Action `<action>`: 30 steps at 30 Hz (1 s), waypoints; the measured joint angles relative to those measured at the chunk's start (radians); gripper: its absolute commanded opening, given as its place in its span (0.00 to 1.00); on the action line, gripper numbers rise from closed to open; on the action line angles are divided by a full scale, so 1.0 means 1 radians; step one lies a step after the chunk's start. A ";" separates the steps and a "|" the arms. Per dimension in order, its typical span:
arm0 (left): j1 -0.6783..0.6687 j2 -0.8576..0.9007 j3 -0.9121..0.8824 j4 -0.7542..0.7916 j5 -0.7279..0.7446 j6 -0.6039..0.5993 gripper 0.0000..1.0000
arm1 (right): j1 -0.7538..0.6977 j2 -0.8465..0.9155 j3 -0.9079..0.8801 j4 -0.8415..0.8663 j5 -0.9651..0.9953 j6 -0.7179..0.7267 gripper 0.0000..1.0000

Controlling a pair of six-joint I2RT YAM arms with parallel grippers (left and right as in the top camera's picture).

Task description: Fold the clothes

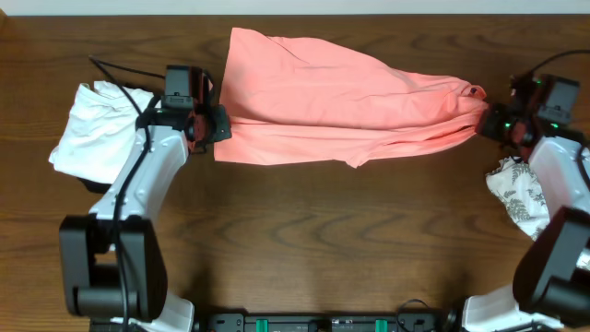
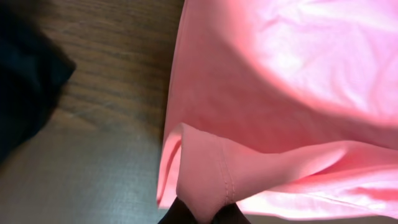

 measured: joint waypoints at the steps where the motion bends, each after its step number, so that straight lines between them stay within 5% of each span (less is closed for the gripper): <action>1: 0.000 0.010 0.000 0.010 0.000 0.000 0.06 | 0.002 0.012 0.000 0.009 0.000 0.003 0.01; 22: 0.000 0.083 0.000 0.100 -0.096 0.000 0.07 | 0.009 0.137 0.000 0.103 0.189 0.164 0.01; 30: 0.000 0.139 0.000 0.101 -0.105 -0.018 0.38 | 0.009 0.177 0.000 0.102 0.232 0.198 0.03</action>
